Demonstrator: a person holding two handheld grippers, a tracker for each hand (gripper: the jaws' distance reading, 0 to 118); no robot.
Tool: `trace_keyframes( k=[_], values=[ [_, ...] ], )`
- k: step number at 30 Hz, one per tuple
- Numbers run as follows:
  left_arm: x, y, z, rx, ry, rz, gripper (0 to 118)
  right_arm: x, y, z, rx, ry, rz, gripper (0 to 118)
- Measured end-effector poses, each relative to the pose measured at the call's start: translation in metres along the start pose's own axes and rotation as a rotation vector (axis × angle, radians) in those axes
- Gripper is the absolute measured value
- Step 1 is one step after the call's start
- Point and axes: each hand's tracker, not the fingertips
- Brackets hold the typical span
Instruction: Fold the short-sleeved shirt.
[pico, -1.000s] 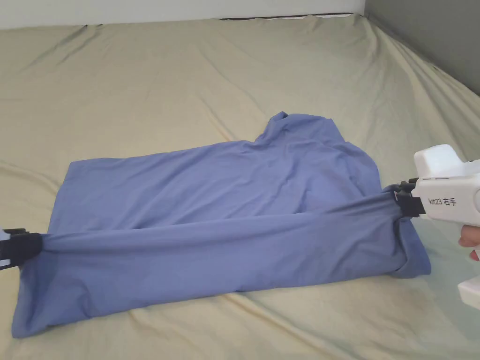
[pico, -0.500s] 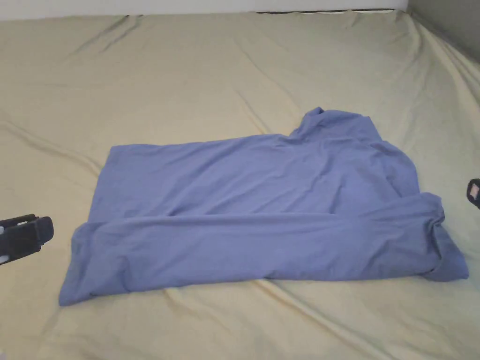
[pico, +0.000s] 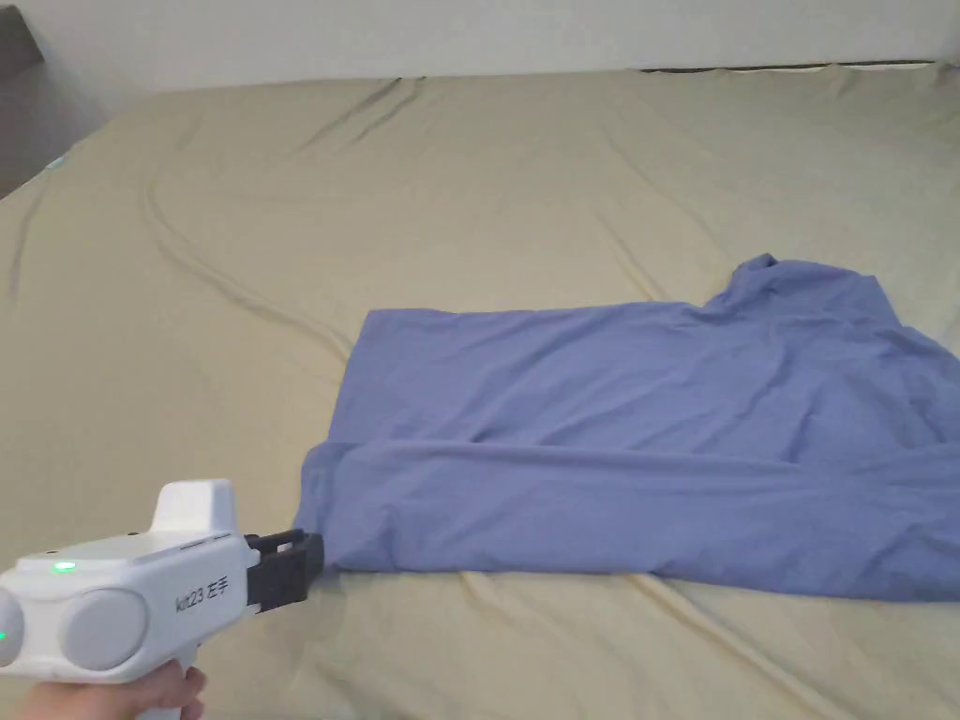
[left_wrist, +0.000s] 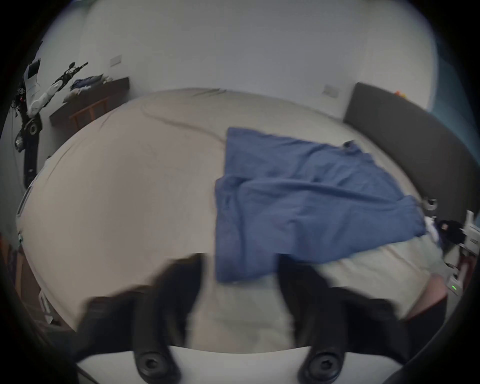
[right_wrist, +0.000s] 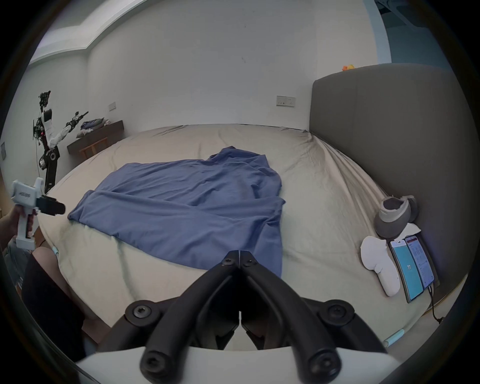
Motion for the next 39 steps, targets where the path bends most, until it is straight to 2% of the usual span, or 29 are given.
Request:
trace_keyframes(
  k=[1, 2, 4, 5, 8, 12, 13, 14, 15, 16, 17, 18, 19, 21, 22, 23, 24, 25, 26, 32, 39],
  values=[
    [-0.006, 0.001, -0.018, -0.030, 0.048, 0.009, 83, -0.003, 0.002, -0.001, 0.007, 0.013, 0.007, 0],
    [-0.006, 0.003, -0.029, -0.034, 0.052, 0.030, 78, -0.005, 0.003, -0.001, 0.010, 0.028, 0.009, 0],
    [-0.003, 0.007, -0.049, -0.069, 0.023, 0.055, 57, -0.009, 0.006, -0.004, 0.007, 0.032, 0.021, 0],
    [0.000, 0.005, -0.057, -0.099, 0.021, 0.062, 56, -0.009, 0.007, -0.006, 0.004, 0.032, 0.028, 0],
    [0.020, 0.008, -0.054, -0.021, 0.106, -0.071, 6, -0.005, 0.005, -0.011, 0.001, 0.015, 0.045, 0],
    [0.029, 0.005, -0.044, -0.051, 0.094, -0.152, 4, 0.009, -0.002, -0.021, -0.014, -0.015, 0.017, 2],
    [0.027, 0.005, -0.035, -0.036, 0.085, -0.153, 4, 0.013, -0.003, -0.025, -0.019, -0.034, 0.009, 14],
    [0.023, 0.007, -0.030, -0.027, 0.075, -0.147, 4, 0.018, -0.006, -0.027, -0.029, -0.044, 0.001, 14],
    [0.018, 0.010, -0.022, -0.002, 0.047, -0.107, 4, 0.025, -0.008, -0.031, -0.053, -0.034, -0.009, 20],
    [0.014, 0.011, -0.017, -0.011, -0.024, -0.016, 4, 0.030, -0.010, -0.036, -0.074, -0.034, -0.016, 40],
    [0.015, 0.014, -0.004, -0.003, -0.038, 0.007, 4, 0.034, -0.012, -0.042, -0.110, -0.047, -0.026, 73],
    [0.014, 0.015, 0.004, 0.011, -0.049, 0.025, 4, 0.044, -0.021, -0.049, -0.148, -0.059, -0.031, 99],
    [0.014, 0.016, 0.007, 0.010, -0.054, 0.018, 4, 0.049, -0.023, -0.056, -0.141, -0.053, -0.024, 102],
    [0.023, 0.018, 0.013, 0.014, -0.054, -0.022, 3, 0.055, -0.026, -0.074, -0.172, -0.062, -0.025, 96],
    [0.027, 0.018, 0.012, 0.007, -0.060, -0.033, 3, 0.057, -0.031, -0.082, -0.191, -0.066, -0.027, 89],
    [0.029, 0.018, 0.011, 0.002, -0.052, -0.037, 3, 0.060, -0.034, -0.091, -0.217, -0.063, -0.034, 75],
    [0.031, 0.018, 0.010, -0.004, -0.048, -0.036, 3, 0.063, -0.036, -0.097, -0.231, -0.059, -0.049, 32],
    [0.031, 0.019, 0.007, -0.013, -0.050, -0.036, 3, 0.067, -0.039, -0.101, -0.226, -0.023, -0.100, 4],
    [0.031, 0.018, 0.007, -0.017, -0.049, -0.036, 3, 0.067, -0.041, -0.098, -0.192, -0.020, -0.132, 4],
    [0.024, 0.023, 0.026, 0.010, -0.057, -0.037, 3, 0.062, -0.036, -0.068, -0.140, -0.071, -0.036, 4],
    [0.005, 0.024, 0.075, 0.051, -0.149, 0.039, 3, 0.045, -0.009, 0.003, -0.061, -0.051, 0.051, 4]
  ],
)
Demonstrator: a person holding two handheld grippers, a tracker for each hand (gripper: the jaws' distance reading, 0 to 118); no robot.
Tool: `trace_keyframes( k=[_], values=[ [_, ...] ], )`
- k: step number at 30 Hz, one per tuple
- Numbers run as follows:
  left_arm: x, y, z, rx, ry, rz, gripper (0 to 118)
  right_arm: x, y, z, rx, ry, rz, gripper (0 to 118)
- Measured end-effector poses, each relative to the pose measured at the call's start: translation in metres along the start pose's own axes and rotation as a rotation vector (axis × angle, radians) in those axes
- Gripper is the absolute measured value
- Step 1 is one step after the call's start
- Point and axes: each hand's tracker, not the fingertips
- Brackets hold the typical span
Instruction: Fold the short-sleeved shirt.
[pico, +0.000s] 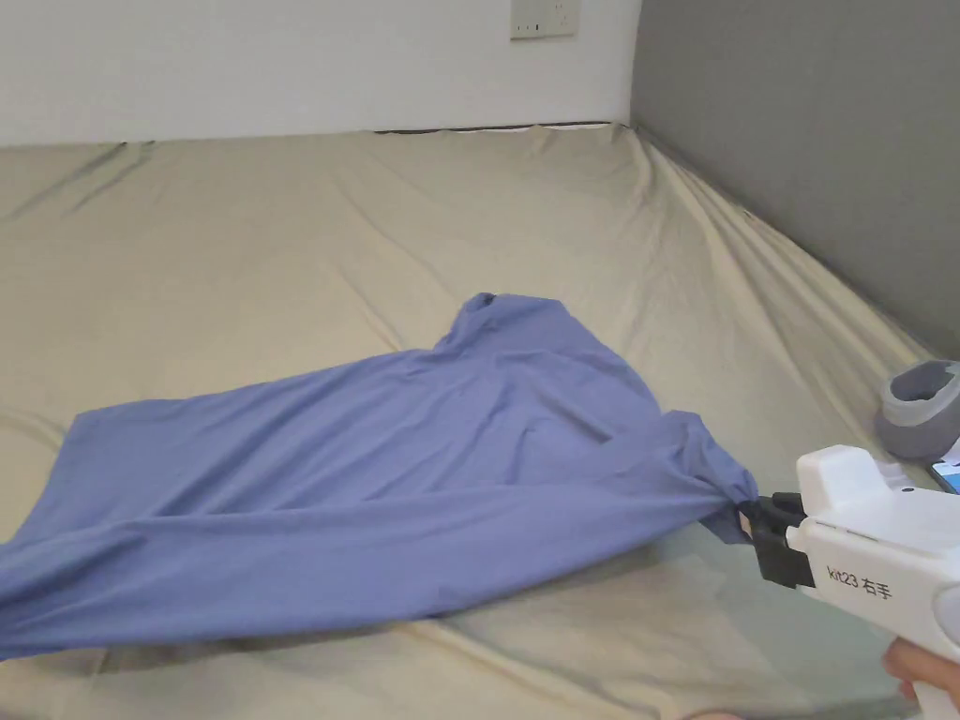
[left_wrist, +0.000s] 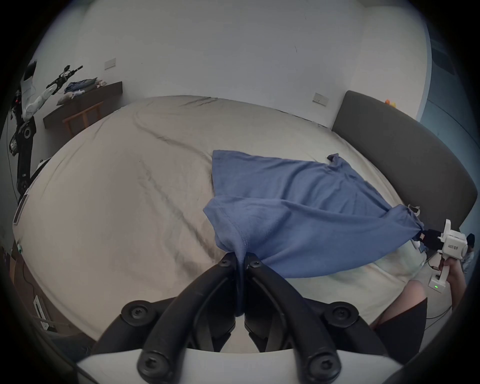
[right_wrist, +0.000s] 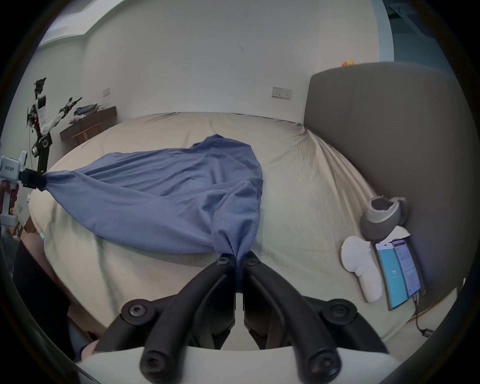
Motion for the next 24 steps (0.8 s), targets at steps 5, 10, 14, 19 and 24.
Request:
trace_keyframes(
  k=[5, 10, 14, 19, 24],
  values=[
    [-0.023, -0.022, 0.028, -0.008, 0.008, 0.015, 3, -0.004, -0.012, 0.041, -0.013, 0.017, 0.053, 4],
    [-0.038, -0.053, 0.034, -0.086, 0.023, 0.009, 3, -0.014, -0.043, 0.053, -0.129, 0.016, 0.170, 4],
    [-0.042, -0.072, 0.019, -0.178, 0.025, 0.013, 3, -0.015, -0.070, 0.035, -0.222, 0.028, 0.154, 4],
    [-0.035, -0.088, -0.001, -0.210, 0.067, -0.108, 3, -0.021, -0.081, 0.026, -0.226, 0.015, 0.165, 6],
    [-0.039, -0.078, 0.008, -0.184, 0.162, -0.156, 97, 0.000, -0.071, 0.043, -0.223, -0.023, 0.065, 111]
  ],
)
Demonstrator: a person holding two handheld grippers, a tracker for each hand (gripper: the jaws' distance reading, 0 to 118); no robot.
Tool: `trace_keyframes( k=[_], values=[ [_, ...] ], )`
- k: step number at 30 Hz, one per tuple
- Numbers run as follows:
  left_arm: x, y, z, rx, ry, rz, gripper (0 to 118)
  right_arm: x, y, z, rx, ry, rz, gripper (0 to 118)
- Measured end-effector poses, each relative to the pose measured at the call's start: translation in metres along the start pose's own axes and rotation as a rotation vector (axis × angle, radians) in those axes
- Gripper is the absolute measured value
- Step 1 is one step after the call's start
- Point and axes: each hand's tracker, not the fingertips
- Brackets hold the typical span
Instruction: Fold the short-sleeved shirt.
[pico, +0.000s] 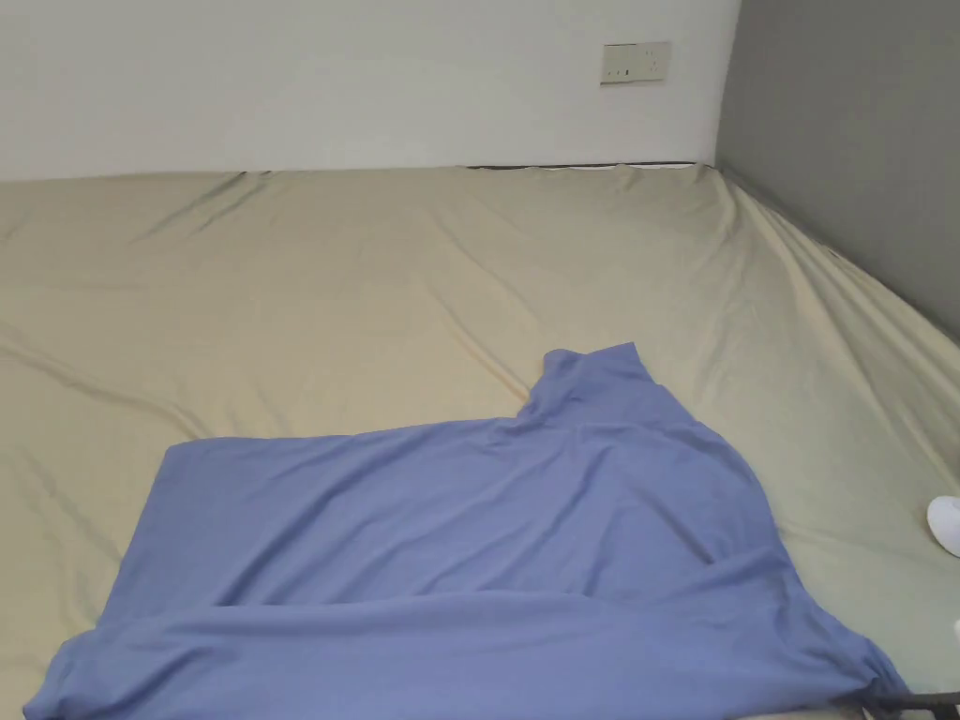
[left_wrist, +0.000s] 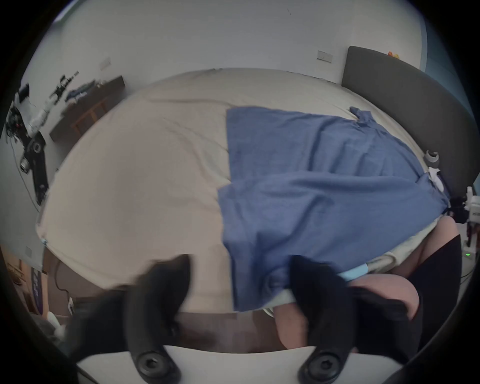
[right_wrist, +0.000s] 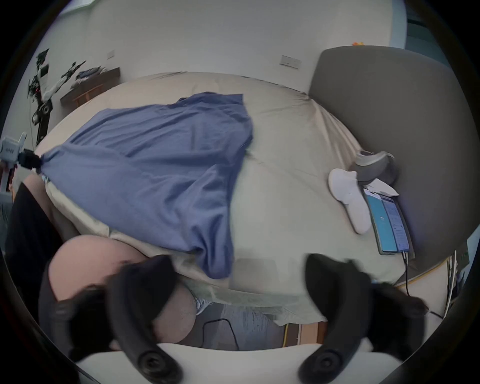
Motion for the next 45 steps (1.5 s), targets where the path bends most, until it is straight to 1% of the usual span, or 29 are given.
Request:
trace_keyframes(
  k=[1, 3, 5, 6, 7, 8, 9, 10, 13, 15, 18, 19, 20, 21, 22, 23, 25, 27, 28, 29, 30, 31, 35, 36, 38, 39, 43, 44, 45],
  values=[
    [-0.002, 0.004, 0.007, 0.044, 0.011, -0.006, 102, 0.004, 0.002, 0.007, 0.027, 0.022, -0.037, 110],
    [-0.001, 0.018, 0.026, 0.141, -0.004, 0.008, 98, 0.007, 0.016, 0.027, 0.084, 0.079, -0.131, 109],
    [0.002, 0.040, 0.041, 0.230, 0.003, 0.043, 76, 0.007, 0.036, 0.039, 0.179, 0.115, -0.186, 101],
    [0.005, 0.052, 0.049, 0.284, -0.011, 0.049, 55, 0.005, 0.049, 0.043, 0.231, 0.131, -0.195, 88],
    [0.009, 0.066, 0.053, 0.340, -0.022, 0.056, 47, 0.002, 0.066, 0.047, 0.285, 0.141, -0.204, 74],
    [0.013, 0.080, 0.052, 0.361, -0.025, 0.054, 41, -0.002, 0.080, 0.047, 0.328, 0.148, -0.204, 53],
    [0.017, 0.096, 0.049, 0.385, -0.025, 0.060, 17, -0.005, 0.096, 0.044, 0.370, 0.158, -0.203, 18],
    [0.020, 0.109, 0.043, 0.400, -0.028, 0.059, 0, -0.009, 0.110, 0.039, 0.402, 0.160, -0.202, 2],
    [0.023, 0.159, -0.001, 0.399, -0.025, 0.055, 0, -0.021, 0.157, 0.008, 0.416, 0.086, -0.193, 1],
    [0.017, 0.190, -0.047, 0.342, -0.091, 0.097, 0, -0.024, 0.180, -0.018, 0.391, 0.105, -0.184, 1],
    [0.006, 0.227, -0.112, 0.250, -0.070, 0.196, 0, -0.035, 0.200, -0.039, 0.378, 0.150, -0.194, 1],
    [0.002, 0.238, -0.135, 0.215, -0.069, 0.198, 11, -0.033, 0.201, -0.048, 0.368, 0.163, -0.177, 1],
    [-0.002, 0.245, -0.155, 0.178, -0.058, 0.218, 37, -0.036, 0.203, -0.052, 0.359, 0.168, -0.155, 1],
    [-0.006, 0.251, -0.177, 0.181, -0.002, 0.268, 81, -0.039, 0.204, -0.056, 0.353, 0.161, -0.128, 1],
    [-0.005, 0.252, -0.188, 0.181, 0.026, 0.293, 103, -0.039, 0.205, -0.058, 0.343, 0.161, -0.113, 1],
    [-0.007, 0.254, -0.207, 0.154, 0.041, 0.315, 106, -0.036, 0.203, -0.064, 0.330, 0.165, -0.106, 1],
    [-0.007, 0.255, -0.235, 0.082, 0.024, 0.355, 85, -0.031, 0.201, -0.070, 0.312, 0.161, -0.109, 1],
    [0.007, 0.249, -0.249, 0.028, 0.016, 0.316, 52, -0.022, 0.199, -0.079, 0.282, 0.152, -0.108, 1],
    [0.015, 0.245, -0.256, 0.000, 0.022, 0.276, 52, -0.018, 0.199, -0.084, 0.265, 0.139, -0.107, 1],
    [0.022, 0.241, -0.250, 0.055, 0.089, 0.212, 45, -0.014, 0.200, -0.088, 0.250, 0.125, -0.108, 1],
    [0.032, 0.245, -0.242, 0.098, 0.101, 0.150, 9, -0.009, 0.201, -0.095, 0.242, 0.117, -0.109, 1],
    [0.035, 0.244, -0.236, 0.095, 0.076, 0.127, 1, -0.006, 0.202, -0.101, 0.239, 0.114, -0.106, 1],
    [0.044, 0.240, -0.210, 0.093, -0.017, 0.151, 1, 0.012, 0.226, -0.146, 0.176, 0.106, -0.138, 4],
    [0.044, 0.237, -0.203, 0.103, 0.002, 0.157, 1, 0.015, 0.234, -0.161, 0.153, 0.087, -0.129, 22],
    [0.038, 0.237, -0.193, 0.115, 0.003, 0.146, 1, 0.021, 0.251, -0.192, 0.096, 0.032, -0.107, 73],
    [0.033, 0.236, -0.187, 0.131, 0.008, 0.154, 1, 0.025, 0.258, -0.209, 0.075, 0.001, -0.117, 90],
    [0.020, 0.233, -0.172, 0.155, 0.017, 0.127, 1, 0.040, 0.268, -0.265, -0.015, 0.034, -0.217, 83],
    [0.019, 0.231, -0.169, 0.154, 0.018, 0.127, 1, 0.041, 0.267, -0.273, -0.045, 0.028, -0.235, 73],
    [0.017, 0.229, -0.166, 0.146, 0.015, 0.132, 1, 0.041, 0.266, -0.278, -0.085, 0.040, -0.234, 46]
  ],
)
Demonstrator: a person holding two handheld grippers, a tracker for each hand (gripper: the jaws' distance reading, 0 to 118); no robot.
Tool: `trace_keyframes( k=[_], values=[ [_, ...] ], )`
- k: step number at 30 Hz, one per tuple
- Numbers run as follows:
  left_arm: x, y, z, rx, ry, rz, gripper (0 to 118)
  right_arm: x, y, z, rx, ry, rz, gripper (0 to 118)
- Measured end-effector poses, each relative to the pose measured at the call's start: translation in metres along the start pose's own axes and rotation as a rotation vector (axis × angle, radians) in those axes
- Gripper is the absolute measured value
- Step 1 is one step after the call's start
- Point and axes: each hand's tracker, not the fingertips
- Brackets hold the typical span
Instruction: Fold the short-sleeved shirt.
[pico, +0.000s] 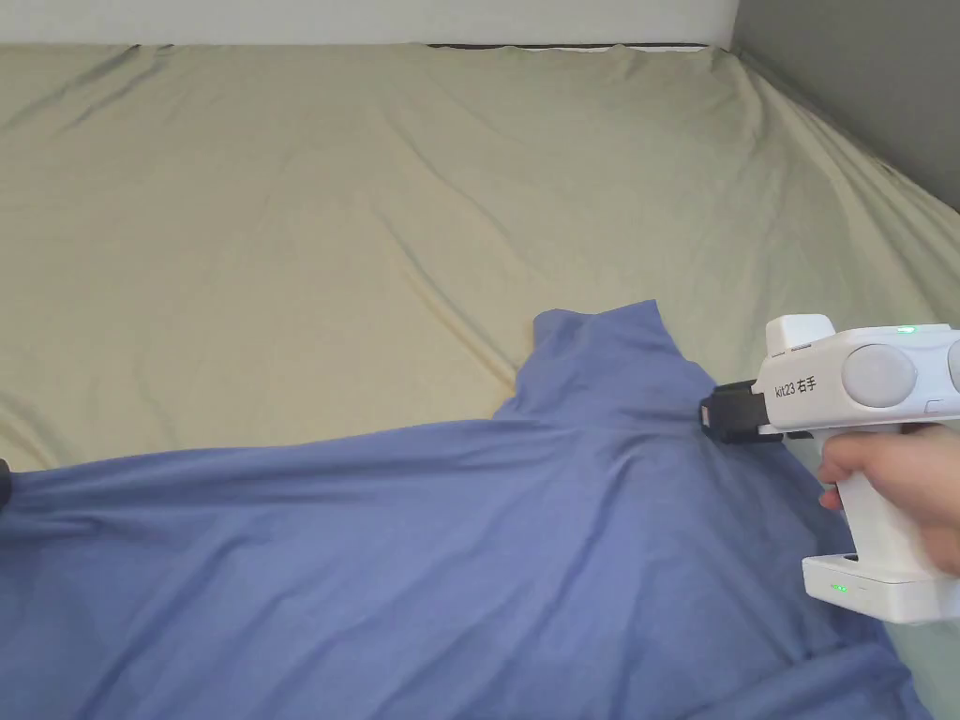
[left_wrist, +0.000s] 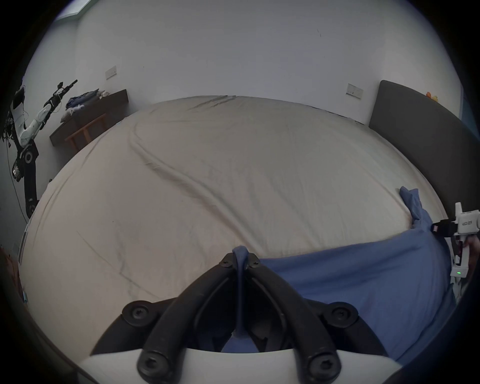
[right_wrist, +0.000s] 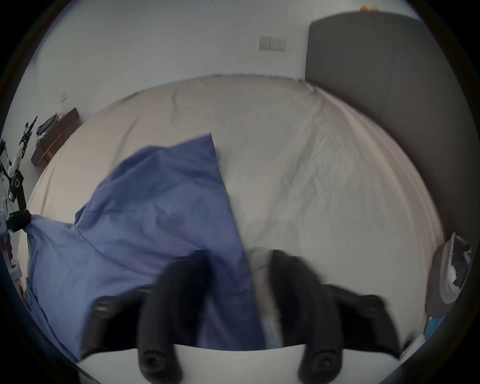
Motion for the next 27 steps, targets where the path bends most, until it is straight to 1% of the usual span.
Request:
trace_keyframes(
  k=[1, 2, 3, 4, 5, 6, 7, 10, 12, 13, 14, 15, 16, 19, 21, 24, 27],
  values=[
    [-0.002, 0.000, 0.000, -0.006, -0.008, 0.006, 1, 0.000, -0.002, 0.000, -0.007, 0.019, 0.000, 29],
    [-0.003, -0.001, 0.003, -0.010, -0.014, 0.013, 1, -0.003, -0.002, 0.008, 0.054, 0.055, -0.006, 14],
    [-0.005, -0.001, 0.006, -0.011, -0.014, 0.012, 1, -0.006, -0.002, 0.014, 0.069, 0.075, 0.004, 5],
    [-0.005, -0.001, 0.009, -0.011, -0.013, 0.012, 1, -0.009, -0.003, 0.019, 0.073, 0.053, 0.019, 5],
    [-0.007, 0.001, 0.013, -0.003, -0.011, 0.010, 1, -0.012, -0.003, 0.027, 0.080, 0.026, 0.082, 5],
    [-0.008, 0.003, 0.017, 0.002, -0.016, 0.013, 1, -0.017, -0.004, 0.037, 0.097, 0.008, 0.117, 5],
    [-0.009, 0.005, 0.025, 0.010, -0.023, 0.019, 1, -0.018, -0.004, 0.050, 0.131, -0.007, 0.127, 5],
    [-0.013, 0.013, 0.052, 0.051, -0.048, 0.023, 1, -0.013, -0.004, 0.096, 0.208, 0.038, 0.089, 5],
    [-0.016, 0.013, 0.078, 0.083, -0.068, 0.009, 1, -0.010, -0.011, 0.130, 0.230, 0.053, 0.112, 5],
    [-0.020, 0.011, 0.091, 0.099, -0.081, -0.003, 1, -0.010, -0.018, 0.147, 0.228, 0.063, 0.140, 5],
    [-0.024, 0.006, 0.106, 0.118, -0.098, -0.014, 1, -0.012, -0.025, 0.165, 0.225, 0.059, 0.182, 5],
    [-0.027, 0.001, 0.118, 0.129, -0.110, -0.021, 1, -0.012, -0.033, 0.180, 0.233, 0.050, 0.207, 5],
    [-0.032, -0.007, 0.134, 0.134, -0.118, -0.026, 1, -0.011, -0.046, 0.201, 0.248, 0.054, 0.221, 5],
    [-0.044, -0.034, 0.172, 0.144, -0.147, -0.025, 1, -0.006, -0.086, 0.247, 0.266, 0.097, 0.200, 5],
    [-0.052, -0.055, 0.192, 0.147, -0.169, -0.023, 1, -0.006, -0.116, 0.269, 0.265, 0.107, 0.204, 5],
    [-0.059, -0.093, 0.214, 0.142, -0.196, -0.017, 1, -0.013, -0.165, 0.289, 0.252, 0.107, 0.252, 5],
    [-0.062, -0.132, 0.216, 0.098, -0.204, -0.016, 1, -0.021, -0.213, 0.283, 0.213, 0.101, 0.240, 5]
  ],
)
